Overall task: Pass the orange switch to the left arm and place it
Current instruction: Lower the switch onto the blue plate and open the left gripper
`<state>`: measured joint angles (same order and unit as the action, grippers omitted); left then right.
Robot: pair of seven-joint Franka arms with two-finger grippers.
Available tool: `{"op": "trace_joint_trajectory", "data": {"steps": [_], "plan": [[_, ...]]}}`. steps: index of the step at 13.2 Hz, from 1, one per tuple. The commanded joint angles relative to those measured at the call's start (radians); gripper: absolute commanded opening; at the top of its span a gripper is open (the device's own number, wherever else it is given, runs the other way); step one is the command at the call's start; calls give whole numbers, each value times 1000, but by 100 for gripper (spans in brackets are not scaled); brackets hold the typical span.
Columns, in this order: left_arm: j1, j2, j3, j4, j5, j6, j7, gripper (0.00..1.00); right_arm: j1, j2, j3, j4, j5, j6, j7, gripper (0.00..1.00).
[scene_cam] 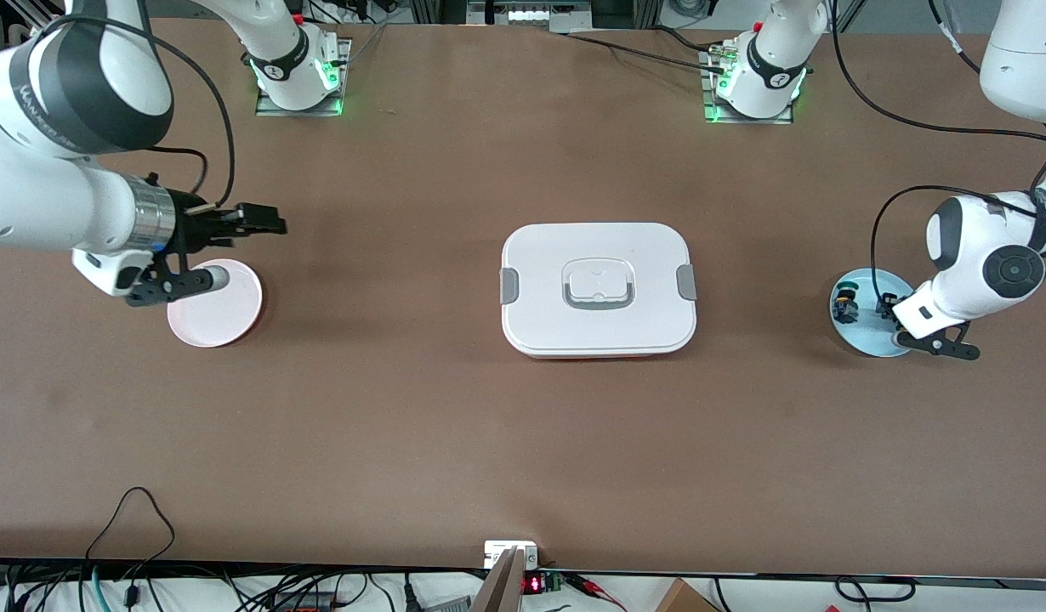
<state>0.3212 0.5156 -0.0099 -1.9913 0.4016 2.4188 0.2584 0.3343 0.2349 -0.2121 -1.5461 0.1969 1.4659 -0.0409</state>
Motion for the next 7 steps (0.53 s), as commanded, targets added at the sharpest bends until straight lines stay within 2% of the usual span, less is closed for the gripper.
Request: {"op": "trace_joint_trajectory", "data": {"steps": [1, 2, 3, 5, 7], "plan": [[5, -38, -69, 124, 8, -219, 47, 100, -4, -29, 3, 20, -189, -30, 30, 100], [7, -61, -112, 171, 6, -344, 56, 100, -21, -43, -6, 18, -217, -21, 33, 100], [12, -95, -152, 198, -25, -396, 50, 100, -70, -45, -6, 20, -220, -4, 33, 100], [13, -179, -162, 200, -134, -421, 55, 100, -125, -52, -1, 20, -223, 24, 51, 100], [4, -280, -189, 210, -164, -524, 55, 100, -225, -62, 14, 20, -209, 34, 58, 100]]}}
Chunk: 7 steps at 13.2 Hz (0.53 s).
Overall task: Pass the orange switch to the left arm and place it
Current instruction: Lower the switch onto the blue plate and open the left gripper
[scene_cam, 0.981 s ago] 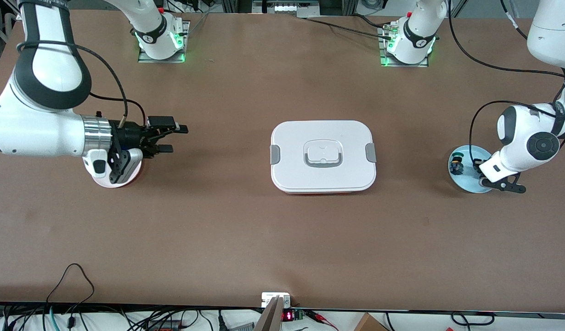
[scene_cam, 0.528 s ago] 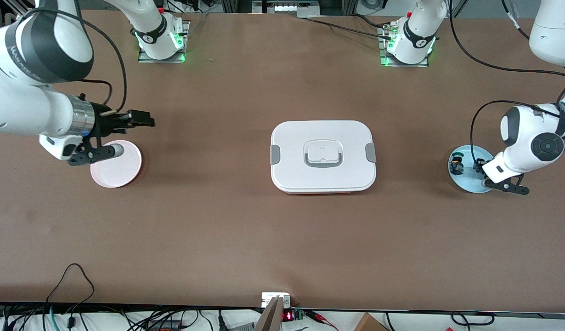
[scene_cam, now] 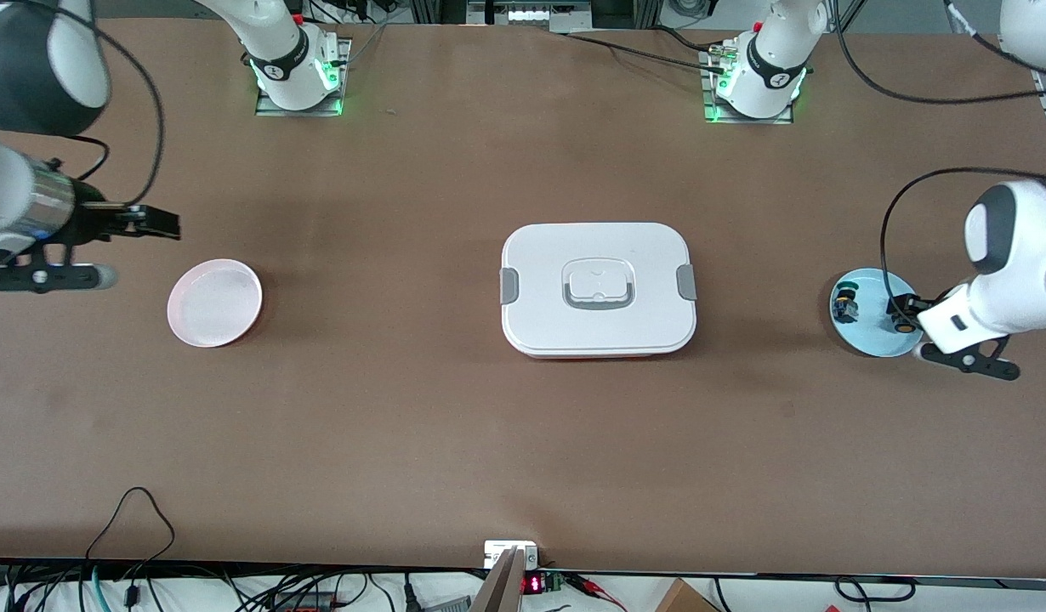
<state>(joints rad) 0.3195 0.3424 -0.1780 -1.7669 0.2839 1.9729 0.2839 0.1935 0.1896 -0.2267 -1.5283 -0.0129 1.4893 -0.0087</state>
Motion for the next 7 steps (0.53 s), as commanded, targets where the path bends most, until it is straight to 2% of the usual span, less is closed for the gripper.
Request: {"op": "trace_joint_trajectory", "data": {"steps": [1, 3, 5, 7], "plan": [[7, -149, -44, 13, -73, -133, 32, 100, -132, -19, 64, 3, 1, 25, 24, 100], [6, -168, -81, 113, -98, -263, 35, 100, -244, -35, 178, 5, -2, 58, 26, 100], [3, -161, -112, 208, -121, -371, 38, 100, -253, -53, 205, 4, -13, 60, 24, 100], [3, -164, -145, 257, -121, -411, 37, 100, -252, -105, 207, -47, -15, 84, 12, 100]]}}
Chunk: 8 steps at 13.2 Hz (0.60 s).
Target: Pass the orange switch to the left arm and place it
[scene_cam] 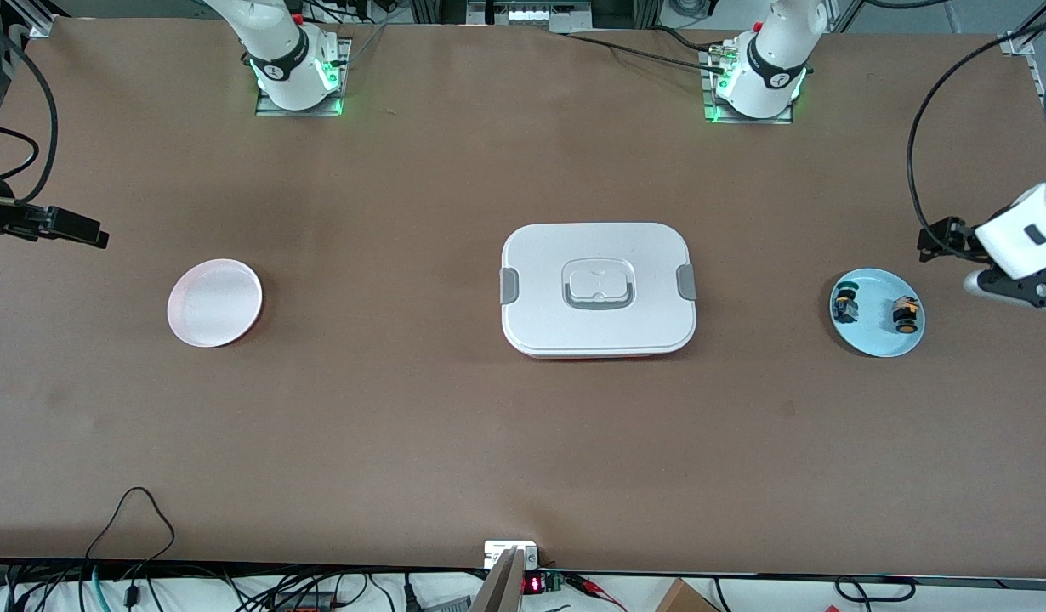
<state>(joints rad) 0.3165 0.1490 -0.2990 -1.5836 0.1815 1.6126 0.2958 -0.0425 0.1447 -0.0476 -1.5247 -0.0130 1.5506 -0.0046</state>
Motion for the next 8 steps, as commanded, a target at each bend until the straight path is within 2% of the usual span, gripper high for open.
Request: {"op": "trace_joint_trajectory", "data": {"steps": [1, 3, 6, 7, 8], "plan": [[6, 31, -31, 95, -19, -86, 25, 100, -16, -103, 28, -105, -15, 61, -3, 100], [7, 29, -34, 106, -19, -103, 26, 100, -16, -175, 28, -214, -15, 130, -20, 100], [-13, 3, -19, 133, -69, -103, 40, 100, -16, -180, 28, -210, -13, 114, -21, 100], [-43, 3, 0, 132, -71, -100, 40, 100, -16, -180, 28, -197, -13, 99, -23, 100], [-98, -5, 50, 131, -68, -97, 42, 100, -14, -180, 29, -192, -10, 82, -22, 100]]}}
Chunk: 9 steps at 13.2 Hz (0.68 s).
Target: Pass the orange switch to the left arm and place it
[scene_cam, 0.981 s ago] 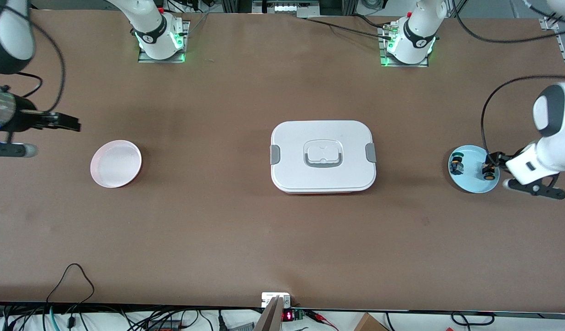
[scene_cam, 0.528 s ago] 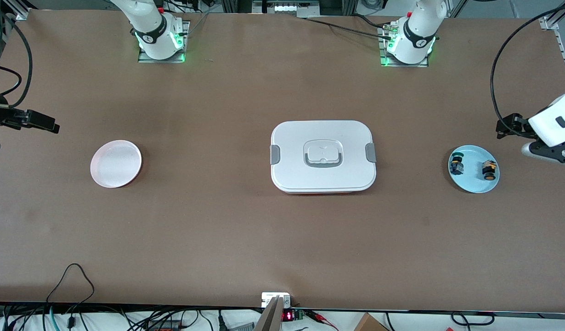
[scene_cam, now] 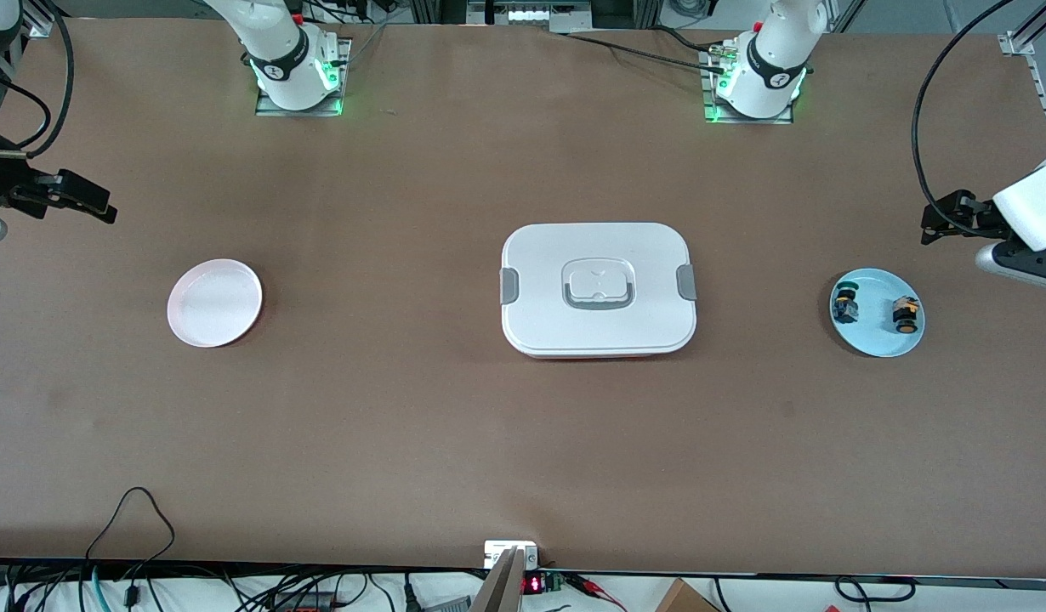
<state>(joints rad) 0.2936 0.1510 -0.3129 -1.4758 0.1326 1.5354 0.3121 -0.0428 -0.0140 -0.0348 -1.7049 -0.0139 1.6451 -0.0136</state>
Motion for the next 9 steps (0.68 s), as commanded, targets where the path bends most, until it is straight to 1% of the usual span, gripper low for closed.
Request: {"op": "trace_joint_trajectory", "data": {"steps": [1, 2, 3, 6, 7, 8, 9], "plan": [[-135, -22, 122, 22, -30, -23, 21, 100, -11, -21, 18, -7, -9, -22, -13, 100], [-175, -46, 153, 3, -36, -24, 9, 100, 0, -21, 22, -6, -11, -24, -13, 100], [-183, -73, 159, -24, -63, -24, -26, 100, 1, -21, 23, 1, -11, -24, -13, 100], [-188, -155, 163, -147, -88, -20, -238, 100, 1, -20, 23, 1, -6, -27, -14, 100], [-200, -183, 179, -179, -111, -15, -279, 100, 3, -20, 23, 2, -6, -27, -14, 100], [-227, -201, 228, -202, -146, -5, -286, 100, 12, -20, 24, 2, -9, -25, -13, 100], [-273, -203, 285, -210, -157, 0, -286, 100, 24, -12, 24, 11, -11, -25, -9, 100]]}}
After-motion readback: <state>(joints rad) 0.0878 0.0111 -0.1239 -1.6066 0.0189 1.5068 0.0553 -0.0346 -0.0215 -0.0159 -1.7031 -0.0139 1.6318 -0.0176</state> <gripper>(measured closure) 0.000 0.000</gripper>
